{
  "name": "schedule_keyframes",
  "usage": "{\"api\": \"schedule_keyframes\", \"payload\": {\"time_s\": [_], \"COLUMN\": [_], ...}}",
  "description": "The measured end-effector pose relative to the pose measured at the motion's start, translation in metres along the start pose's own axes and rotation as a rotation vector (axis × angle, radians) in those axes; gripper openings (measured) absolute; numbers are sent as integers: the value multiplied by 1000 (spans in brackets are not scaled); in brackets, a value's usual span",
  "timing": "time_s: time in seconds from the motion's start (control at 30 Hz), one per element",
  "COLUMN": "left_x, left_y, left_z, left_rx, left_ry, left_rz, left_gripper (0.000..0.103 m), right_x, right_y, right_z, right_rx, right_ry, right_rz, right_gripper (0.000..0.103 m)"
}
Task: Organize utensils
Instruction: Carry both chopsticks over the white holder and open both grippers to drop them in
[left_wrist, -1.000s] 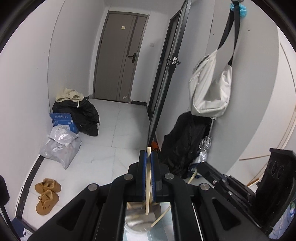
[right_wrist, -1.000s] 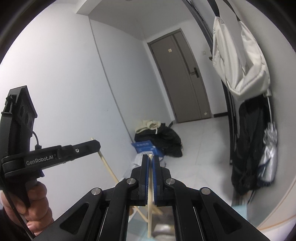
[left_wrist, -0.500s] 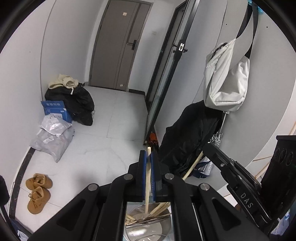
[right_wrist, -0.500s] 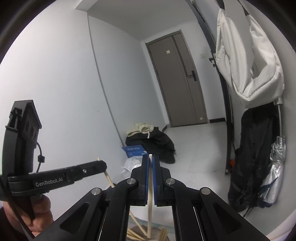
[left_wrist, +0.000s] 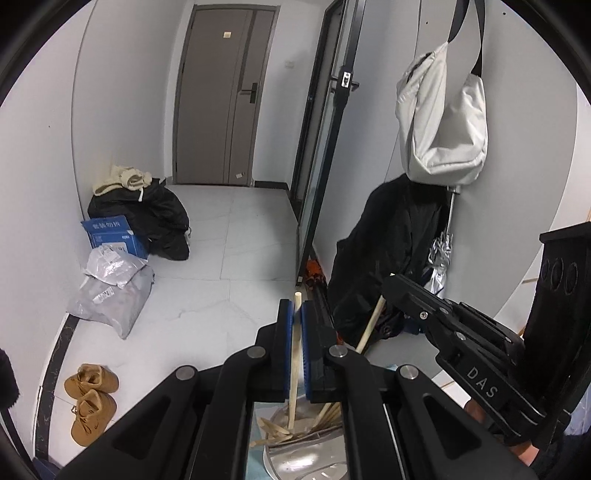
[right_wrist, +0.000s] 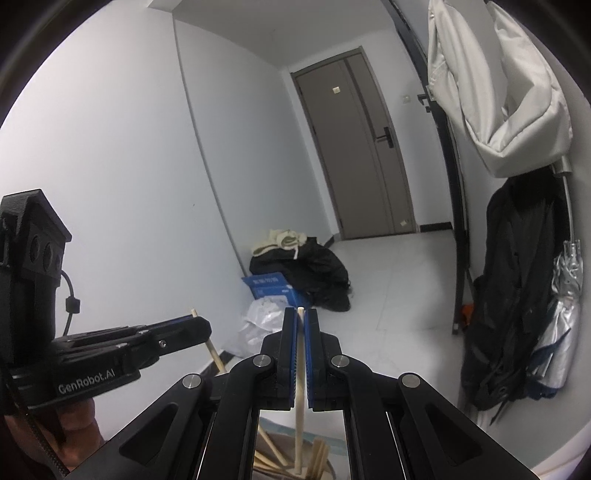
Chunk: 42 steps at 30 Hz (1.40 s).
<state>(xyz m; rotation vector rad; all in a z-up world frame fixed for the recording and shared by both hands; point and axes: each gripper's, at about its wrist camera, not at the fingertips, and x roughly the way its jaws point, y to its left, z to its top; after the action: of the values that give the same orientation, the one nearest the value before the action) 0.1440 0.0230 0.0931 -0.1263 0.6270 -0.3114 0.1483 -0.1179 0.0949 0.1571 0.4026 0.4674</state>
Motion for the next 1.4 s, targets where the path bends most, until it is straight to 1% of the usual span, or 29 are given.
{"api": "schedule_keyframes", "payload": {"time_s": [0.2, 0.23, 0.3, 0.47, 0.6, 0.73, 0.77, 0.83, 0.93, 1.03, 1.1, 1.17, 1.23, 1.27, 1.3, 1.33, 1.4], "left_x": [12, 13, 18, 22, 27, 31, 31, 28, 23, 17, 9, 3, -5, -11, -16, -19, -31], "left_y": [7, 8, 9, 13, 15, 14, 14, 13, 13, 13, 11, 8, 4, 2, -1, -2, -7], "left_z": [-11, -12, -15, -21, -30, -41, -43, -48, -50, -50, -48, -47, -45, -44, -44, -43, -42], "left_rx": [-18, -17, -28, -59, -65, -82, -85, -99, -109, -118, -124, -123, -130, -134, -134, -134, -131], "left_ry": [33, 38, 67, 92, 137, 179, 185, 189, 194, 199, 185, 172, 152, 142, 132, 121, 84], "left_rz": [-6, -11, -45, -62, -83, -71, -77, -85, -63, -49, -39, -27, -3, 0, 11, 26, 48], "left_gripper": [1, 1, 1, 0, 0, 0, 0, 1, 1, 2, 3, 7, 23, 27, 35, 38, 40], "right_x": [11, 12, 14, 18, 20, 25, 25, 26, 20, 11, 2, -7, -17, -23, -28, -35, -46], "right_y": [-5, -5, -5, -7, -9, -8, -7, -6, -8, -11, -13, -16, -18, -18, -18, -18, -15], "right_z": [-15, -18, -25, -38, -46, -55, -58, -63, -69, -66, -58, -52, -47, -44, -43, -42, -39], "right_rx": [3, 0, 2, -5, -4, 2, 3, -6, 14, 36, 57, 75, 86, 89, 93, 96, 93], "right_ry": [47, 55, 77, 122, 152, 205, 213, 231, 245, 229, 207, 184, 166, 157, 150, 141, 127], "right_rz": [15, 16, 25, 45, 60, 69, 72, 69, 65, 63, 64, 67, 57, 51, 45, 39, 36], "right_gripper": [3, 3, 3, 3, 3, 4, 6, 6, 6, 10, 21, 26, 29, 32, 37, 39, 40]}}
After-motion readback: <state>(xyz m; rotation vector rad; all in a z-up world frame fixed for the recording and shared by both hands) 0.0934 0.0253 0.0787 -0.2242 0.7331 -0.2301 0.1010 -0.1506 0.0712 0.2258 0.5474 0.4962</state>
